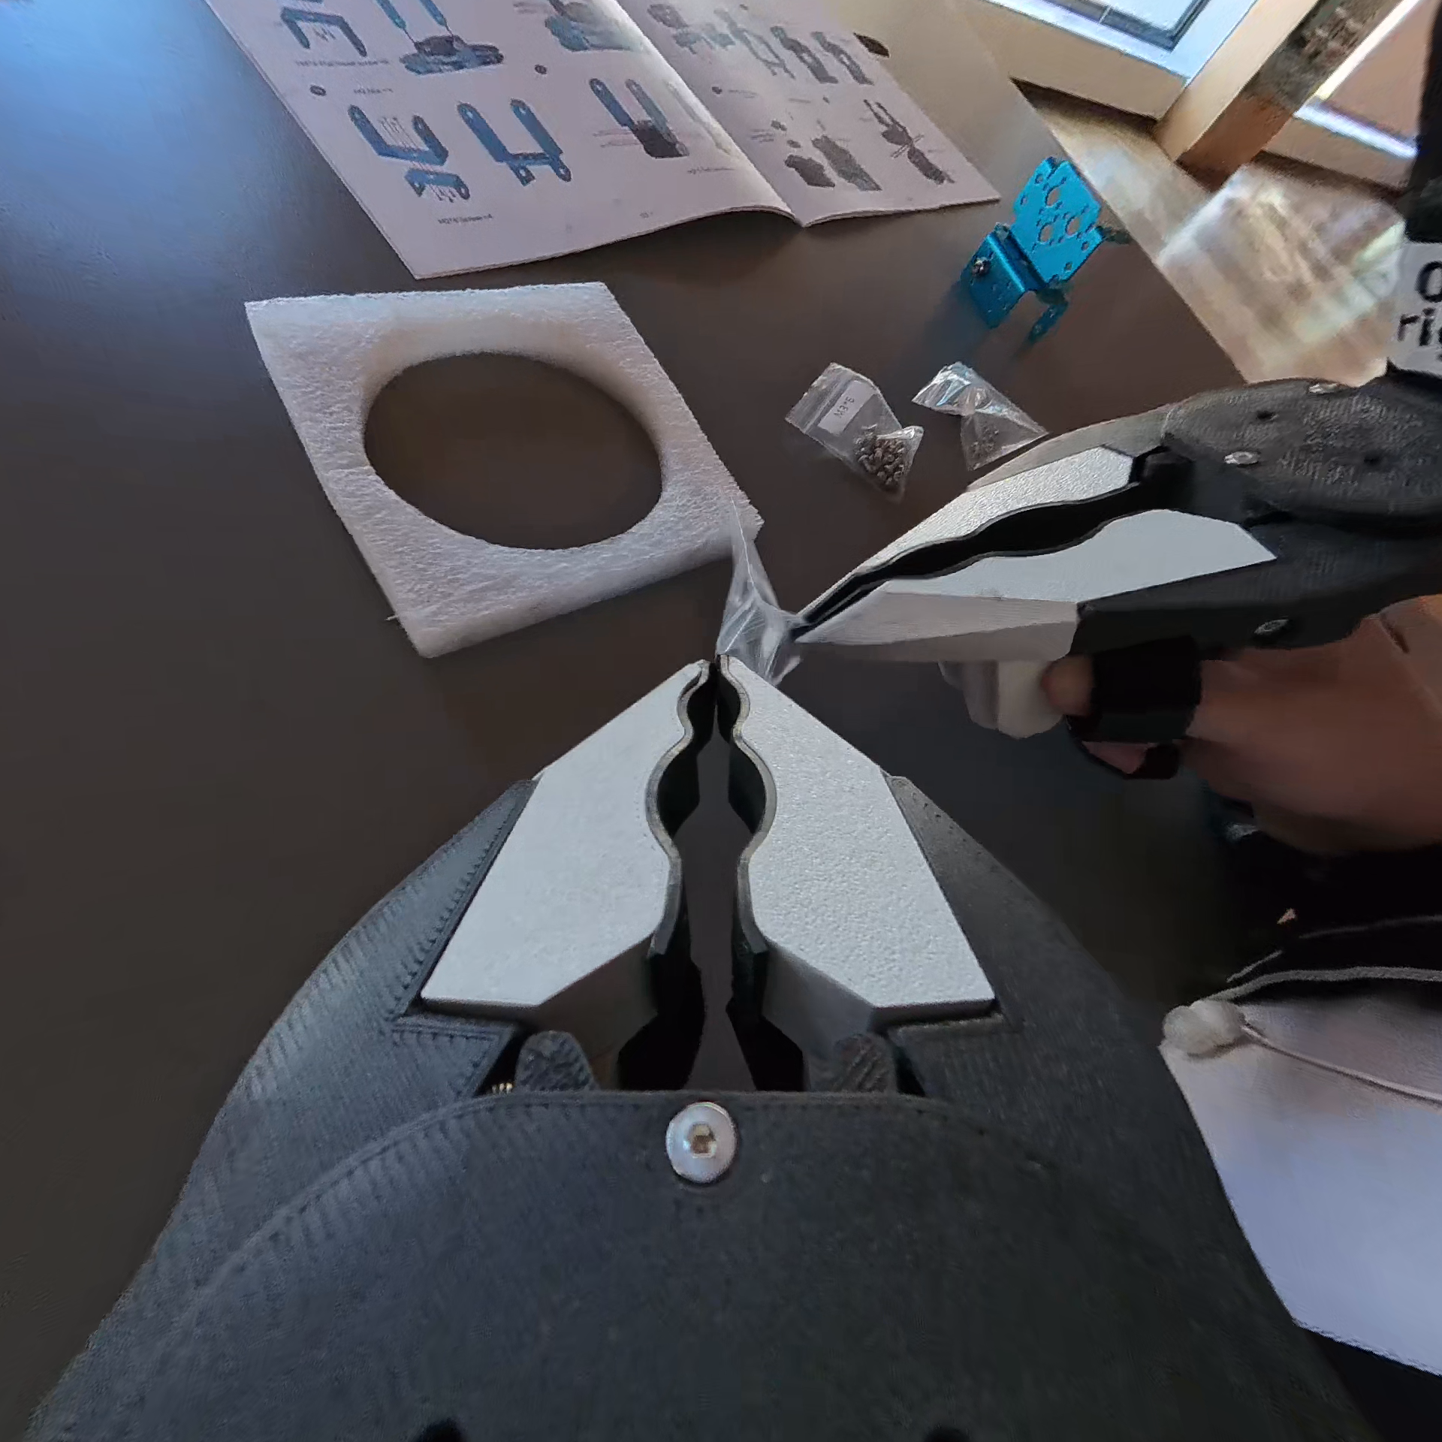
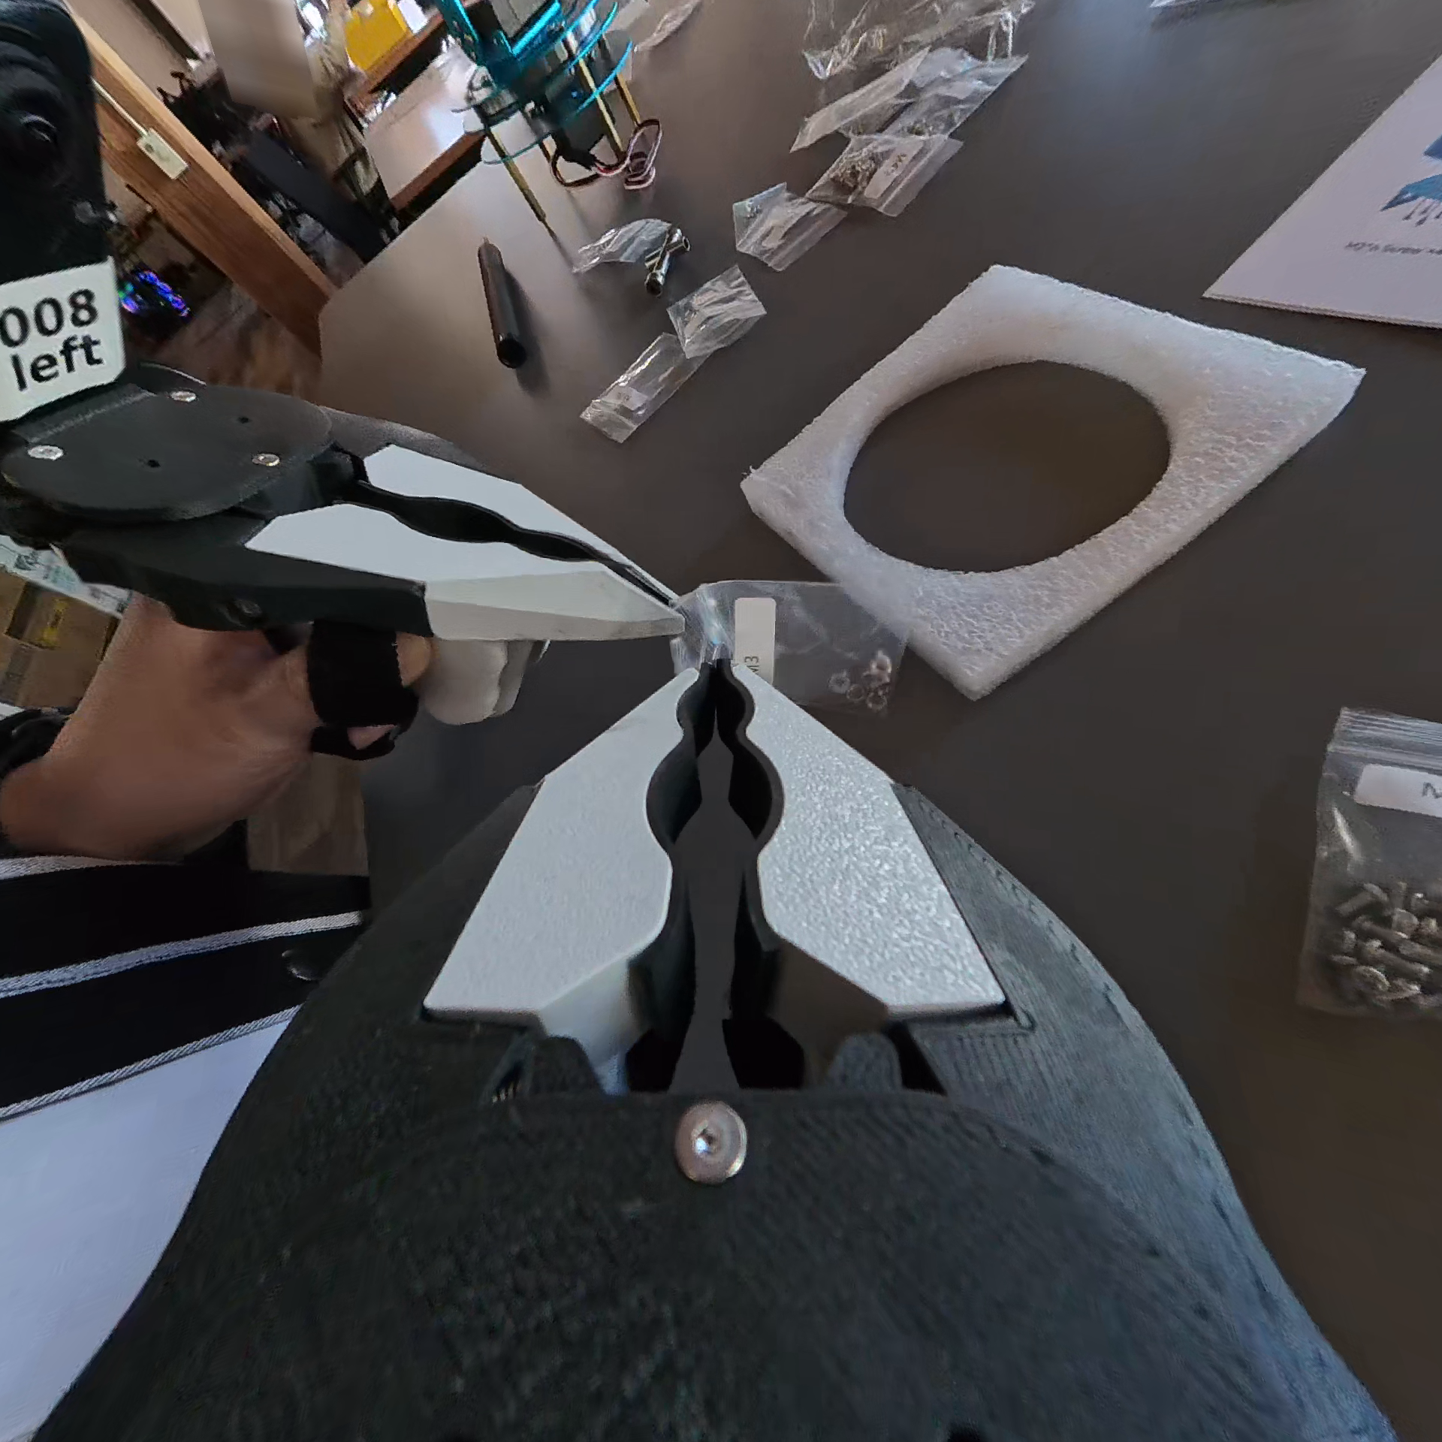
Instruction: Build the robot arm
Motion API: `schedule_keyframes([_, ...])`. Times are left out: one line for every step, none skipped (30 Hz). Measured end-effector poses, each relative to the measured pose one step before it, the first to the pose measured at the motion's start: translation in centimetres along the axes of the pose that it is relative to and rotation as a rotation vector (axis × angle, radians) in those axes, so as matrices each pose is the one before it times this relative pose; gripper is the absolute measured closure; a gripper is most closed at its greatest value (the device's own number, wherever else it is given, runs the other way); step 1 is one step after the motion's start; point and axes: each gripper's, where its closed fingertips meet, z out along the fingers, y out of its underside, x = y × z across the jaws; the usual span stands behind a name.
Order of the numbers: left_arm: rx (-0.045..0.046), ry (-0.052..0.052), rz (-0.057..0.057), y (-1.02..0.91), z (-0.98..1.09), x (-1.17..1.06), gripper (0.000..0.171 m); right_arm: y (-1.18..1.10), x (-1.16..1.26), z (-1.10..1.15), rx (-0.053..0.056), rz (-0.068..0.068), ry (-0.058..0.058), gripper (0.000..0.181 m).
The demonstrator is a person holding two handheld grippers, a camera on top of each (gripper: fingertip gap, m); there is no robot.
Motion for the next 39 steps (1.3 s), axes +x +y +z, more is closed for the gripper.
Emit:
schedule_keyframes([0.01776, 0.0281, -0.0038, -0.328, -0.069, 0.488, 0.171, 0.093, -0.012, 0.055, -0.0072, 0.0003, -0.0071, 0.181])
schedule_keyframes([0.02759, 0.0536, -0.0043, -0.509, -0.096, 0.855, 0.171, 0.010, -0.057, -0.026, -0.0055, 0.0073, -0.0165, 0.181])
schedule_keyframes([0.01315, 0.0434, 0.0075, -0.286, -0.089, 0.663, 0.171, -0.174, -0.034, -0.209, -0.0014, 0.0157, -0.0189, 0.181])
schedule_keyframes([0.00543, 0.0420, 0.0300, -0.187, -0.143, 0.581, 0.170, -0.190, 0.073, -0.308, -0.0069, 0.0135, -0.0155, 0.181])
schedule_keyframes([0.00974, 0.0261, 0.0389, -0.260, -0.241, 0.304, 0.161, -0.211, 0.115, -0.382, -0.0098, 0.0127, -0.0145, 0.181])
schedule_keyframes([0.01844, 0.0136, 0.0464, -0.335, -0.263, 0.105, 0.148, -0.238, 0.102, -0.452, -0.0093, 0.0143, -0.0144, 0.181])
schedule_keyframes([0.01577, 0.0233, 0.0555, -0.318, -0.190, 0.292, 0.138, -0.202, 0.027, -0.469, -0.0139, 0.0128, -0.0164, 0.181])
schedule_keyframes([0.01077, 0.0298, 0.0673, -0.314, -0.099, 0.504, 0.133, -0.016, -0.003, -0.420, -0.0280, 0.0094, -0.0132, 0.181])
schedule_keyframes([0.01010, 0.0158, 0.0860, -0.375, 0.079, 0.435, 0.124, -0.041, 0.078, -0.391, -0.0242, 0.0036, -0.0043, 0.181])
schedule_keyframes([0.00336, -0.0081, 0.1078, -0.357, 0.249, 0.182, 0.113, 0.021, 0.126, -0.369, -0.0272, -0.0013, 0.0030, 0.181])
schedule_keyframes([0.00143, -0.0180, 0.1179, -0.346, 0.399, 0.090, 0.102, -0.004, 0.084, -0.298, -0.0235, -0.0032, 0.0032, 0.181])
schedule_keyframes([-0.00115, -0.0248, 0.1103, -0.350, 0.527, -0.019, 0.089, 0.085, 0.003, -0.250, -0.0290, -0.0012, 0.0004, 0.181])
schedule_keyframes([-0.00906, -0.0179, 0.0894, -0.230, 0.607, 0.006, 0.084, 0.138, -0.079, -0.205, -0.0302, -0.0030, -0.0014, 0.181])
schedule_keyframes([-0.00151, 0.0019, 0.0636, -0.206, 0.669, 0.210, 0.084, 0.149, -0.179, -0.184, -0.0285, -0.0019, -0.0039, 0.181])
schedule_keyframes([0.00595, 0.0158, 0.0388, -0.124, 0.703, 0.308, 0.085, 0.134, -0.180, -0.171, -0.0244, -0.0017, -0.0011, 0.181])
schedule_keyframes([-0.00210, 0.0332, 0.0260, 0.110, 0.715, 0.496, 0.087, 0.170, -0.099, -0.176, -0.0252, -0.0023, 0.0057, 0.181])
schedule_keyframes([-0.00985, 0.0268, 0.0260, 0.256, 0.626, 0.391, 0.095, 0.192, -0.112, -0.169, -0.0261, -0.0045, 0.0045, 0.181])
schedule_keyframes([-0.00058, 0.0144, 0.0406, 0.093, 0.472, 0.282, 0.101, 0.112, -0.124, -0.200, -0.0177, -0.0034, 0.0039, 0.181])
schedule_keyframes([0.00194, 0.0050, 0.0487, -0.036, 0.316, 0.235, 0.111, 0.164, -0.062, -0.202, -0.0192, 0.0009, 0.0057, 0.181])
schedule_keyframes([0.00363, 0.0031, 0.0509, -0.144, 0.238, 0.264, 0.119, 0.121, -0.026, -0.206, -0.0146, 0.0012, 0.0068, 0.181])
schedule_keyframes([0.00525, -0.0049, 0.0445, -0.217, 0.185, 0.150, 0.128, 0.084, 0.020, -0.204, -0.0109, 0.0017, 0.0079, 0.181])
schedule_keyframes([0.00747, -0.0026, 0.0318, -0.222, 0.182, 0.108, 0.131, 0.014, 0.134, -0.234, -0.0056, 0.0011, 0.0138, 0.181])
schedule_keyframes([-0.00100, -0.0047, 0.0133, -0.076, 0.213, -0.018, 0.131, 0.057, 0.198, -0.201, -0.0068, 0.0005, 0.0168, 0.181])
schedule_keyframes([-0.00762, -0.0009, -0.0019, 0.058, 0.207, -0.073, 0.131, 0.057, 0.262, -0.163, -0.0066, 0.0002, 0.0193, 0.181])
schedule_keyframes([-0.00295, -0.0024, -0.0139, 0.009, 0.133, -0.134, 0.132, -0.046, 0.179, -0.154, 0.0003, 0.0005, 0.0145, 0.181])
schedule_keyframes([0.00539, -0.0041, -0.0163, -0.109, 0.041, -0.142, 0.133, -0.061, 0.069, -0.138, 0.0012, 0.0029, 0.0084, 0.181])
schedule_keyframes([0.00705, -0.0090, -0.0115, -0.097, -0.015, -0.161, 0.136, -0.061, 0.125, -0.147, 0.0017, 0.0017, 0.0125, 0.181])
schedule_keyframes([0.00255, -0.0118, -0.0041, -0.020, -0.047, -0.159, 0.139, -0.098, 0.112, -0.119, 0.0036, 0.0007, 0.0119, 0.181])
schedule_keyframes([0.00226, -0.0076, 0.0018, -0.005, -0.076, -0.065, 0.141, -0.025, 0.001, -0.035, -0.0015, 0.0007, 0.0050, 0.181])
schedule_keyframes([0.00555, -0.0037, -0.0002, -0.019, -0.110, 0.006, 0.141, -0.027, -0.072, 0.021, -0.0024, -0.0026, 0.0008, 0.181])
schedule_keyframes([0.00503, 0.0016, -0.0051, 0.030, -0.073, 0.062, 0.139, -0.010, -0.100, 0.075, -0.0044, -0.0039, -0.0026, 0.181])
schedule_keyframes([-0.00124, 0.0043, -0.0113, 0.132, -0.035, 0.072, 0.137, -0.018, -0.067, 0.121, -0.0036, -0.0018, -0.0009, 0.181])
schedule_keyframes([-0.00640, 0.0016, -0.0146, 0.196, -0.025, 0.002, 0.136, -0.069, 0.012, 0.157, -0.0011, -0.0032, 0.0034, 0.181])
schedule_keyframes([-0.00557, 0.0022, -0.0118, 0.163, -0.010, -0.005, 0.135, -0.036, 0.004, 0.166, -0.0030, -0.0065, 0.0046, 0.181])
schedule_keyframes([-0.00679, 0.0027, -0.0063, 0.160, -0.016, -0.009, 0.135, -0.041, 0.010, 0.166, -0.0028, -0.0096, 0.0069, 0.181])
schedule_keyframes([-0.00692, 0.0010, 0.0003, 0.159, -0.013, -0.015, 0.135, -0.039, -0.033, 0.117, -0.0025, -0.0115, 0.0059, 0.181])
schedule_keyframes([-0.00401, -0.0002, 0.0038, 0.112, -0.044, -0.010, 0.134, -0.046, -0.084, 0.081, -0.0025, -0.0172, 0.0031, 0.181])
schedule_keyframes([-0.00454, -0.0027, 0.0070, 0.058, -0.083, -0.024, 0.130, -0.034, -0.288, 0.039, -0.0020, -0.0146, -0.0086, 0.181])
schedule_keyframes([-0.00734, -0.0074, 0.0110, 0.095, -0.079, -0.091, 0.127, -0.226, -0.380, -0.047, 0.0112, -0.0040, -0.0179, 0.181])
